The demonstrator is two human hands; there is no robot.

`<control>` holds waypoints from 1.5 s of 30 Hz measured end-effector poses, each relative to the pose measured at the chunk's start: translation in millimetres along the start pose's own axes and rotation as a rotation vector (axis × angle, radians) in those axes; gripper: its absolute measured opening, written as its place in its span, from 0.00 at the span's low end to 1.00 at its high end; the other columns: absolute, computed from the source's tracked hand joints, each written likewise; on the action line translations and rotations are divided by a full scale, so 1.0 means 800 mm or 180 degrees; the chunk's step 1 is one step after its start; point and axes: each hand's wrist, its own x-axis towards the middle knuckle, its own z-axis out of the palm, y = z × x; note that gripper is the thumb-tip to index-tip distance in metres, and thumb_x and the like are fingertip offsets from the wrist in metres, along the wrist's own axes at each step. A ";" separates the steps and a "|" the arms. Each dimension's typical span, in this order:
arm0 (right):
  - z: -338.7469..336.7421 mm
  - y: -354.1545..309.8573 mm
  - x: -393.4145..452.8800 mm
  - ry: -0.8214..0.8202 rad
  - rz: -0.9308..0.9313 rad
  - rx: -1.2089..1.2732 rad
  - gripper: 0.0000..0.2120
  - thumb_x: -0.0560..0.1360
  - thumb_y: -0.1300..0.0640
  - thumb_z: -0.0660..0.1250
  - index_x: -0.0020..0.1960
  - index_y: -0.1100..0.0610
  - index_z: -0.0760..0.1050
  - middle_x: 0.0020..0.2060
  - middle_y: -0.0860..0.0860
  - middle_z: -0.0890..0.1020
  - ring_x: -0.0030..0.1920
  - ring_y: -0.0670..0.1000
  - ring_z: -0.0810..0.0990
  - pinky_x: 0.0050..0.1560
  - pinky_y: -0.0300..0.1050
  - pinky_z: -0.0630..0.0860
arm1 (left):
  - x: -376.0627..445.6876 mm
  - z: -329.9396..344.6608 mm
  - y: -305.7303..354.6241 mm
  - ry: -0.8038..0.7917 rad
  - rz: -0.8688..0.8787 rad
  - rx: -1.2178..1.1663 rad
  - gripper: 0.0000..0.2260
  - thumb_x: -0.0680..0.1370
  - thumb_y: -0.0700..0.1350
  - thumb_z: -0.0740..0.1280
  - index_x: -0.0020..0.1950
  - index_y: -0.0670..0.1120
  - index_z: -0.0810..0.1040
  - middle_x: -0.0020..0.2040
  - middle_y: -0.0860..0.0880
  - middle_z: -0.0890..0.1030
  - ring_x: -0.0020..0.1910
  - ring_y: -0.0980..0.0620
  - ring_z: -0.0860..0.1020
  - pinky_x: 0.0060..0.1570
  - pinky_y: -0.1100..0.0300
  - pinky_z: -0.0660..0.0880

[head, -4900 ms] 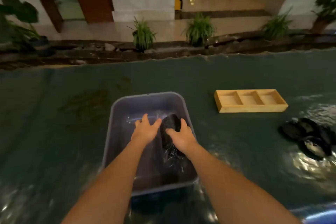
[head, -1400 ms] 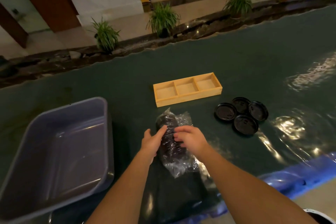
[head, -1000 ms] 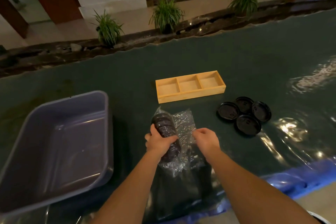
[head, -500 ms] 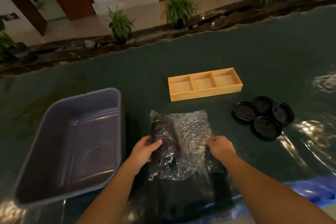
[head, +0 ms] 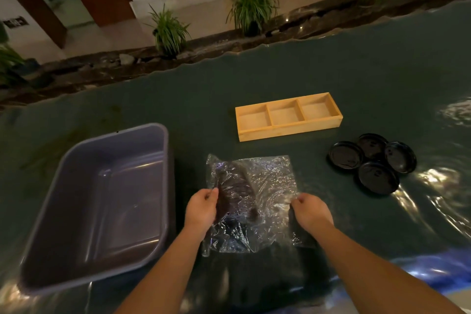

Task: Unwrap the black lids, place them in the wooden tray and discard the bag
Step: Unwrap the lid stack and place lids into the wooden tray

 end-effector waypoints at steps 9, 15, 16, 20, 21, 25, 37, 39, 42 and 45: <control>-0.005 0.008 0.009 0.0008 0.0203 0.0205 0.15 0.80 0.54 0.58 0.50 0.60 0.81 0.47 0.58 0.84 0.48 0.58 0.81 0.47 0.48 0.78 | -0.036 0.023 0.057 -0.0047 0.1092 0.0409 0.13 0.83 0.49 0.57 0.41 0.49 0.74 0.36 0.52 0.75 0.36 0.54 0.74 0.38 0.57 0.70; -0.008 0.017 0.017 -0.0009 0.0246 0.0499 0.14 0.79 0.54 0.59 0.49 0.61 0.81 0.49 0.59 0.83 0.50 0.60 0.80 0.51 0.49 0.77 | -0.063 0.032 0.092 -0.0326 0.1381 0.0072 0.11 0.83 0.49 0.59 0.46 0.51 0.79 0.34 0.54 0.76 0.31 0.61 0.73 0.35 0.63 0.72; -0.009 0.019 0.018 -0.0010 0.0253 0.0563 0.14 0.79 0.54 0.59 0.49 0.60 0.81 0.48 0.58 0.83 0.49 0.59 0.80 0.49 0.48 0.76 | -0.067 0.033 0.095 -0.0383 0.1383 0.0011 0.11 0.83 0.48 0.59 0.46 0.50 0.79 0.33 0.54 0.75 0.30 0.61 0.72 0.33 0.63 0.71; -0.015 0.033 0.023 -0.0123 0.0317 0.1046 0.11 0.78 0.55 0.61 0.42 0.56 0.80 0.41 0.55 0.83 0.43 0.56 0.80 0.47 0.50 0.78 | -0.076 0.035 0.104 -0.0347 0.1368 -0.0098 0.11 0.83 0.48 0.59 0.45 0.50 0.79 0.33 0.54 0.76 0.31 0.59 0.73 0.33 0.60 0.71; -0.016 0.037 0.025 -0.0164 0.0379 0.1280 0.11 0.77 0.55 0.61 0.41 0.57 0.80 0.40 0.55 0.83 0.43 0.57 0.81 0.48 0.53 0.81 | -0.077 0.036 0.105 -0.0299 0.1380 -0.0102 0.10 0.83 0.48 0.59 0.46 0.51 0.79 0.34 0.51 0.77 0.32 0.58 0.74 0.33 0.58 0.72; -0.020 0.044 0.028 -0.0225 0.0546 0.1885 0.12 0.77 0.58 0.62 0.39 0.60 0.80 0.40 0.60 0.83 0.40 0.57 0.82 0.46 0.58 0.83 | -0.084 0.040 0.105 -0.0110 0.1637 -0.0047 0.10 0.82 0.49 0.60 0.46 0.52 0.79 0.36 0.55 0.79 0.35 0.60 0.76 0.38 0.65 0.75; -0.020 0.048 0.020 -0.0325 0.0291 0.1736 0.10 0.78 0.53 0.64 0.44 0.56 0.82 0.41 0.57 0.85 0.44 0.58 0.84 0.52 0.61 0.81 | -0.070 0.006 0.080 0.0343 0.1014 0.0494 0.06 0.80 0.52 0.64 0.54 0.53 0.76 0.44 0.51 0.79 0.41 0.56 0.77 0.40 0.58 0.73; -0.019 0.047 0.017 -0.0308 0.0308 0.1832 0.11 0.77 0.52 0.65 0.44 0.56 0.82 0.41 0.58 0.85 0.45 0.59 0.84 0.52 0.62 0.81 | -0.072 0.002 0.080 0.0672 0.0701 0.0769 0.22 0.78 0.54 0.66 0.69 0.48 0.68 0.61 0.45 0.74 0.53 0.47 0.76 0.50 0.51 0.74; -0.017 0.050 0.015 -0.0299 0.0367 0.2229 0.12 0.76 0.49 0.67 0.44 0.58 0.82 0.41 0.59 0.85 0.42 0.58 0.84 0.50 0.58 0.82 | -0.087 -0.001 0.090 0.1401 0.1283 0.1249 0.26 0.77 0.52 0.68 0.72 0.45 0.66 0.68 0.40 0.67 0.64 0.41 0.67 0.62 0.45 0.68; -0.017 0.053 0.013 -0.0287 0.0398 0.2756 0.13 0.78 0.50 0.67 0.46 0.61 0.80 0.37 0.57 0.81 0.34 0.52 0.80 0.40 0.48 0.81 | -0.101 0.020 0.102 0.1155 0.2135 0.1391 0.18 0.78 0.48 0.66 0.67 0.46 0.73 0.64 0.44 0.70 0.64 0.47 0.66 0.61 0.51 0.66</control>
